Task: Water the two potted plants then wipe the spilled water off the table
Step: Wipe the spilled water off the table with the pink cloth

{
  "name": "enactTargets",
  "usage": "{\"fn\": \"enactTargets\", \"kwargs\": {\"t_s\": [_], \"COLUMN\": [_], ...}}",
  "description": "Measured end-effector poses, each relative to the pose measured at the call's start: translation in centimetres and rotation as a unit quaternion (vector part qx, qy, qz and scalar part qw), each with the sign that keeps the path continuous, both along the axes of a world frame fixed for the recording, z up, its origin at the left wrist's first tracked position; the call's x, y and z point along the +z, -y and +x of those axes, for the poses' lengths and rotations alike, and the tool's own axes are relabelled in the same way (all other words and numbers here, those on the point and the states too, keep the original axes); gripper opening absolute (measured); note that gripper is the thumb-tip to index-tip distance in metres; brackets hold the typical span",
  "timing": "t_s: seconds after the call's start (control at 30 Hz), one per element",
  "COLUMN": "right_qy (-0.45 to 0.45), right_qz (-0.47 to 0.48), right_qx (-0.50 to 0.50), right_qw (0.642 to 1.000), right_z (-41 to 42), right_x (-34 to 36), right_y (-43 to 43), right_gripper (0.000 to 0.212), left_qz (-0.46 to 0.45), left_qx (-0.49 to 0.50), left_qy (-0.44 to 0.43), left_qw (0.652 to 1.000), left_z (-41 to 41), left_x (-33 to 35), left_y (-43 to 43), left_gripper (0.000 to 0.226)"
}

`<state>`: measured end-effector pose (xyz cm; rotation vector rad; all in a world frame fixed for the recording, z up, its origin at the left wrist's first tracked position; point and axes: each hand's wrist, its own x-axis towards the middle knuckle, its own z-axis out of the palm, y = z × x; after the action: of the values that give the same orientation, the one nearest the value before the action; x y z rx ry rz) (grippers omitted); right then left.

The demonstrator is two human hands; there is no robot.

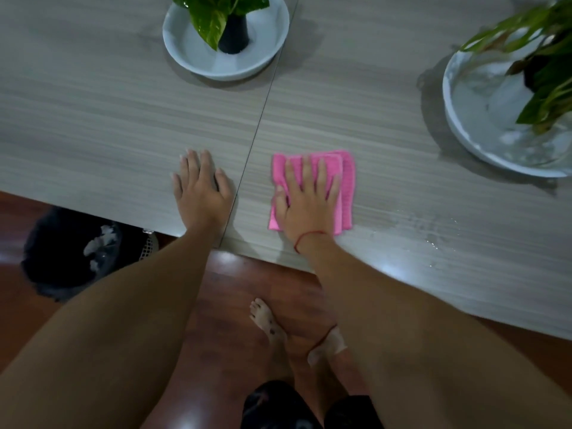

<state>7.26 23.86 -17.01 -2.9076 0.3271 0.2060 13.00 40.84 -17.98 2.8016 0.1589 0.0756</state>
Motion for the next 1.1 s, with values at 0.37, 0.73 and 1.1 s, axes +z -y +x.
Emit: {"fn": "enactTargets", "kwargs": {"t_s": [0.37, 0.73, 1.1], "right_qy": [0.041, 0.042, 0.008], "right_qz": [-0.016, 0.036, 0.003], "right_qx": [-0.026, 0.027, -0.039], "right_qw": [0.999, 0.998, 0.999], "right_z": [-4.2, -2.3, 4.8], "right_x": [-0.1, 0.1, -0.3], "right_y": [11.2, 1.9, 2.5], "right_gripper": [0.053, 0.054, 0.051], "left_qz": [-0.012, -0.03, 0.001], "left_qx": [-0.01, 0.003, 0.049], "left_qy": [-0.016, 0.024, 0.011], "left_qw": [1.0, 0.999, 0.999], "left_z": [-3.5, -2.5, 7.6], "left_x": [-0.2, 0.4, 1.7], "left_y": [4.2, 3.2, -0.4], "left_gripper": [0.049, 0.042, 0.048]}}
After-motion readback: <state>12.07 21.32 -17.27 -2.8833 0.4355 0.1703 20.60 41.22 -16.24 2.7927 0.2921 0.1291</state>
